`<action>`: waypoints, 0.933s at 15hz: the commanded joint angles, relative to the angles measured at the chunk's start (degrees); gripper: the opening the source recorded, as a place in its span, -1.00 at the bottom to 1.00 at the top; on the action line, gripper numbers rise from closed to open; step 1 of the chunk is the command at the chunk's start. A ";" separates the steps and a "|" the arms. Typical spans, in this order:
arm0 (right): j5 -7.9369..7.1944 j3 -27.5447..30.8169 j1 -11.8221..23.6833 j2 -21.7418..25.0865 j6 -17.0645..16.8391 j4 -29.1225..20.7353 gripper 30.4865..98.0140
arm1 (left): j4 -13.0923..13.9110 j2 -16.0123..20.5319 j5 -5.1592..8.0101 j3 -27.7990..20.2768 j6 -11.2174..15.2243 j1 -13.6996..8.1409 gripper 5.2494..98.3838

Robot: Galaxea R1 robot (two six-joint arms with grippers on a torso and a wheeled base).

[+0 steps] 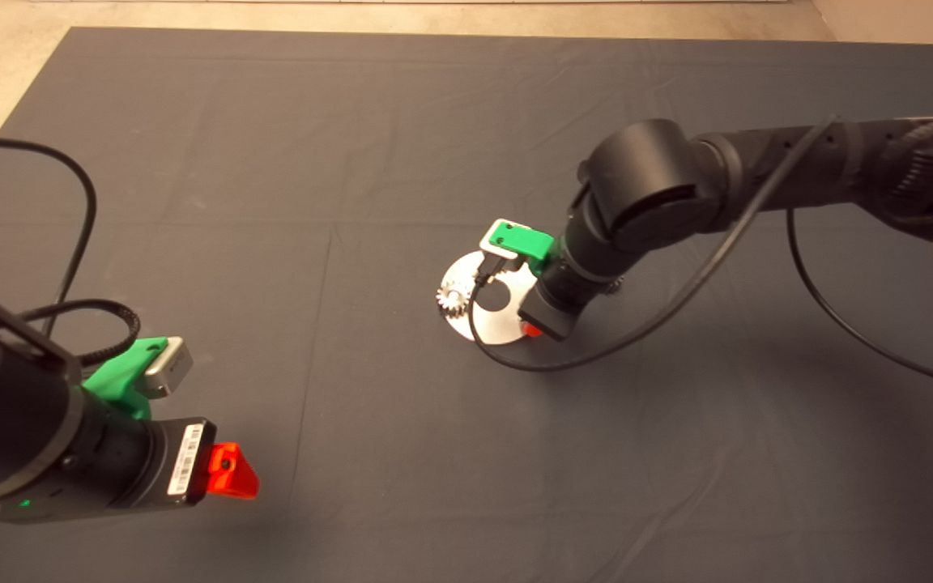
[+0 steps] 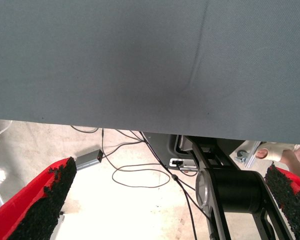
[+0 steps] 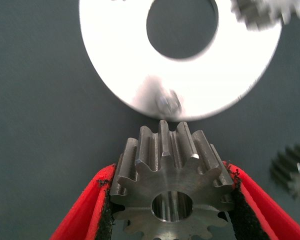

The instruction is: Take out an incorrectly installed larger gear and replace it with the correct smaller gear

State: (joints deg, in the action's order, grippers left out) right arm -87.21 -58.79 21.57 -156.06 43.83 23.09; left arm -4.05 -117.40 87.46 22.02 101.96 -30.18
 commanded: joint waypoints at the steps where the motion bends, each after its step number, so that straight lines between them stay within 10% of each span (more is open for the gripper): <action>1: -7.79 5.09 2.26 5.71 1.70 0.56 -0.42 | 1.32 0.10 7.29 -0.85 -0.10 -0.41 0.99; 14: -7.79 6.86 -0.55 12.50 1.07 -0.85 -0.42 | 1.32 0.10 7.27 -0.85 -0.62 -0.32 0.99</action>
State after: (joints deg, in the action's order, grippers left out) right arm -87.87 -53.60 20.88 -146.30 45.06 22.71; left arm -4.05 -117.44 87.46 22.02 101.66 -30.17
